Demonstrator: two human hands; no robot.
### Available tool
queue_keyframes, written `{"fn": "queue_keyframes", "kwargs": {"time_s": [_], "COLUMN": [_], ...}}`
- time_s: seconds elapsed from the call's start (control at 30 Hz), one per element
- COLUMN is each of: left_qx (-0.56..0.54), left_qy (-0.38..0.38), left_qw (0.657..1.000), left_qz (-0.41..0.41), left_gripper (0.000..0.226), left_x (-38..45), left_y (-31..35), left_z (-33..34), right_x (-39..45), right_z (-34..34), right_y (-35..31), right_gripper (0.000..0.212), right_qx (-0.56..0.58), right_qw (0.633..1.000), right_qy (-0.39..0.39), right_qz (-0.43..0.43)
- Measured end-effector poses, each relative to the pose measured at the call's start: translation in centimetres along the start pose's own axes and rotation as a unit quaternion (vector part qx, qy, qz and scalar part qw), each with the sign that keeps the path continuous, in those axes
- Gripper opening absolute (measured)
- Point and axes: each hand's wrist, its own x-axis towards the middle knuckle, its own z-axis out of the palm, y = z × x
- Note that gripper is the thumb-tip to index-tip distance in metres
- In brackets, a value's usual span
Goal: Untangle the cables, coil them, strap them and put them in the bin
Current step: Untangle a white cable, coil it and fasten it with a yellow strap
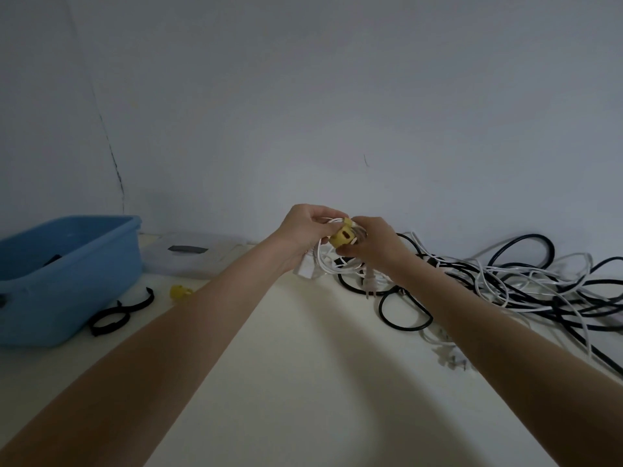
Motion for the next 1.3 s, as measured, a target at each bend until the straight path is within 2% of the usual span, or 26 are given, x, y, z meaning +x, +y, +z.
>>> {"fn": "queue_keyframes", "kwargs": {"time_s": [0.07,0.2,0.37,0.57,0.7,0.83,0.97,1.1,1.2,1.3], "left_qx": [-0.009,-0.033,-0.106,-0.154,-0.14,-0.055,0.069,0.115,0.141,0.129], "left_qy": [0.016,0.02,0.042,0.043,0.046,0.075,0.09,0.067,0.003,-0.049], "left_qw": [1.0,0.999,0.992,0.985,0.988,0.994,0.992,0.99,0.989,0.989], "left_qz": [0.002,-0.026,-0.061,-0.062,-0.055,-0.051,-0.053,-0.05,-0.053,-0.047], "left_gripper": [0.017,0.014,0.018,0.022,0.02,0.016,0.01,0.016,0.018,0.025], "left_x": [0.0,0.1,-0.1,-0.3,-0.2,0.4,1.1,0.9,0.3,-0.2], "left_y": [0.0,0.1,0.1,0.6,0.5,-0.1,-1.6,-2.2,-1.8,-1.3], "left_z": [0.2,0.1,-0.7,-0.9,-1.0,-0.8,-1.4,-1.6,-1.3,-0.8], "right_x": [0.0,-0.3,-1.0,-0.8,-0.4,-0.5,-0.9,-0.3,-0.1,0.1], "right_z": [0.2,0.7,1.0,1.5,1.8,2.0,1.5,-0.1,-0.4,-1.0], "right_y": [-0.4,-0.8,-1.2,-0.9,-0.4,-0.2,-1.8,-2.0,-1.8,-1.6], "right_gripper": [0.021,0.033,0.057,0.027,0.013,0.01,0.009,0.015,0.015,0.018], "right_qx": [-0.066,-0.093,-0.034,0.002,-0.036,-0.105,-0.147,-0.077,-0.044,0.048], "right_qw": [0.997,0.992,0.99,0.984,0.982,0.971,0.948,0.968,0.982,0.992], "right_qy": [0.026,0.061,0.084,0.129,0.123,0.147,0.085,0.088,0.094,0.096], "right_qz": [-0.021,-0.058,-0.109,-0.121,-0.137,-0.159,-0.269,-0.22,-0.156,-0.072]}}
